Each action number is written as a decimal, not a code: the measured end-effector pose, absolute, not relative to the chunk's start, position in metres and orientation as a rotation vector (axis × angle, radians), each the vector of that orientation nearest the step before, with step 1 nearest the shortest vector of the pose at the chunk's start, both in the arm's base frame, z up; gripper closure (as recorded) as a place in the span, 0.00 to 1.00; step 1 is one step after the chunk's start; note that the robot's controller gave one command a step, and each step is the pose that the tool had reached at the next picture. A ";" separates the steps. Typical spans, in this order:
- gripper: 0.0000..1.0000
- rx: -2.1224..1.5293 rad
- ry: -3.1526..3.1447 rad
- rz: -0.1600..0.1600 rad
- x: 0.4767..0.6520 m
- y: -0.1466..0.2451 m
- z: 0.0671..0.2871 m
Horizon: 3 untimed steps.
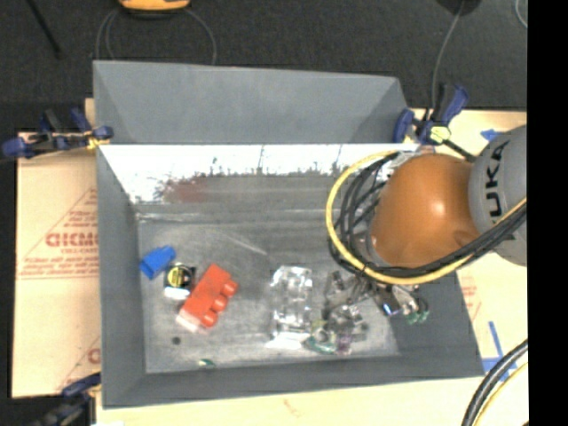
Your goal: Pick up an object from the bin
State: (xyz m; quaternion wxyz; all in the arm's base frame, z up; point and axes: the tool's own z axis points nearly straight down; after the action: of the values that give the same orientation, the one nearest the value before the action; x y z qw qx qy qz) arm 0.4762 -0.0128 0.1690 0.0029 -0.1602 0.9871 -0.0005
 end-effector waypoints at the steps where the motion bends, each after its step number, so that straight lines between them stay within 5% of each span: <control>1: 0.00 -0.508 3.095 -0.002 0.476 -0.013 0.169; 2: 1.00 -0.510 3.095 -0.003 0.476 -0.013 0.169; 3: 0.00 -0.512 3.094 -0.003 0.476 -0.013 0.169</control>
Offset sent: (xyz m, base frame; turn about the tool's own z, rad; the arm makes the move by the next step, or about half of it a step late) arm 0.0000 0.0000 0.0000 0.0000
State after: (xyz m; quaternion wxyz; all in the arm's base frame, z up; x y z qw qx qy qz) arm 0.4760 -0.0127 0.1687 0.0026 -0.1631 0.9866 -0.0009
